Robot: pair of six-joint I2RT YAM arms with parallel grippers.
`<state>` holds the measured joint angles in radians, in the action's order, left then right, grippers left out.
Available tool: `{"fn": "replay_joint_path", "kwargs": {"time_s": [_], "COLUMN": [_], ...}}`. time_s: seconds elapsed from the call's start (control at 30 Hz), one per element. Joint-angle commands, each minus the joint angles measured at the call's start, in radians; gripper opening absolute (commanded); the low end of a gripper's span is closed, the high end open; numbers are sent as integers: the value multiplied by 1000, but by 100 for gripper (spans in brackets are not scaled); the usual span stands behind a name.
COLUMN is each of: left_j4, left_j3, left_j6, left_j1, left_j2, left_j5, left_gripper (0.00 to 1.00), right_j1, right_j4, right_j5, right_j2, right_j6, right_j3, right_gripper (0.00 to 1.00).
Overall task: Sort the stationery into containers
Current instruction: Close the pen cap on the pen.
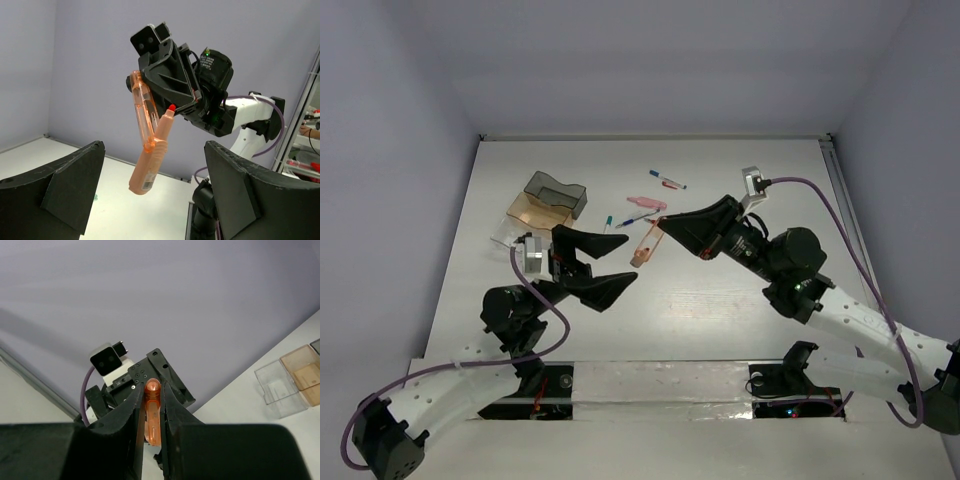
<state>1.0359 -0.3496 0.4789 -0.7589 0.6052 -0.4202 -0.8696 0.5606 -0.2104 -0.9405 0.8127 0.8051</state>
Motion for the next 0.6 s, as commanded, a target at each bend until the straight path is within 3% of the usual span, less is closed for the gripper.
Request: {"fn": "replay_joint_path", "kwargs": {"time_s": [0.0, 0.57], "left_j4": [64, 204], "left_j3": [-52, -48], "left_j6": [-3, 105], "left_j1": [4, 4], "left_j2": [30, 137], "left_j5": [-57, -173], "left_gripper": [79, 60], "right_j1": [7, 7], "right_j4": [18, 18], "right_j5": [-43, -44], "right_j2": [23, 37], "right_j6": [17, 20], "right_j3": [54, 46], "right_gripper": [0, 0]}}
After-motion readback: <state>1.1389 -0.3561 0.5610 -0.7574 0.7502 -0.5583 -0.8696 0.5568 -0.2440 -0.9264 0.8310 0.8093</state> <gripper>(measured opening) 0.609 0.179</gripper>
